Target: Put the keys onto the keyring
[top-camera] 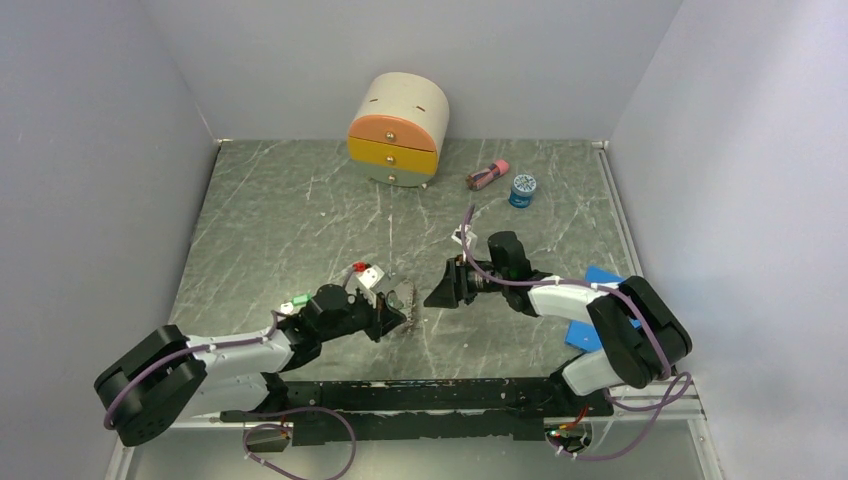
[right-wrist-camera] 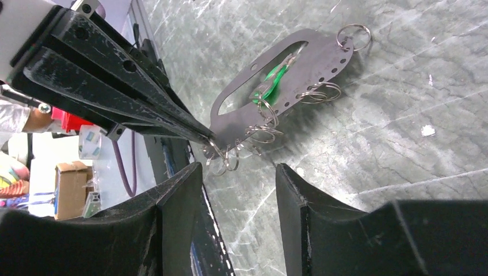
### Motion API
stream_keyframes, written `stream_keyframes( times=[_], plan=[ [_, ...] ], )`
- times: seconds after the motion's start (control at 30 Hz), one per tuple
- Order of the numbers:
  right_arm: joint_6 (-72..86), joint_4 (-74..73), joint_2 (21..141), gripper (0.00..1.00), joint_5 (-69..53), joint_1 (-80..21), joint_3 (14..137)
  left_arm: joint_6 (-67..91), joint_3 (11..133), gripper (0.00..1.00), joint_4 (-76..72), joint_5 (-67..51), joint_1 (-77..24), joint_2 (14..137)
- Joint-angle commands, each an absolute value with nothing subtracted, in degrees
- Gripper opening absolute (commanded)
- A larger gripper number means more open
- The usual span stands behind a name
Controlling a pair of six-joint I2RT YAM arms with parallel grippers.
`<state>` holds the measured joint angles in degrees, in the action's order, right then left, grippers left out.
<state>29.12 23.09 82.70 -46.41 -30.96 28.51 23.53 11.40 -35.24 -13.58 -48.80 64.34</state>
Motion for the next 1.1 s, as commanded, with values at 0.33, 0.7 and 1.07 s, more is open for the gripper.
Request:
stream_keyframes(
  times=[0.33, 0.7, 1.07],
  plan=[
    [27.5, 22.3, 86.0, 0.59, -47.0, -30.6, 30.6, 19.6, 15.8, 0.43, -27.4, -8.1, -49.0, 66.0],
    [24.5, 18.0, 87.6, 0.69, -46.2, -30.6, 33.3, 30.3, 18.2, 0.79, -24.4, -2.7, -46.7, 63.7],
    [25.2, 15.7, 90.6, 0.68, -45.3, -30.6, 35.3, 40.8, 16.2, 0.77, -24.4, -13.5, -33.9, 64.8]
  ],
)
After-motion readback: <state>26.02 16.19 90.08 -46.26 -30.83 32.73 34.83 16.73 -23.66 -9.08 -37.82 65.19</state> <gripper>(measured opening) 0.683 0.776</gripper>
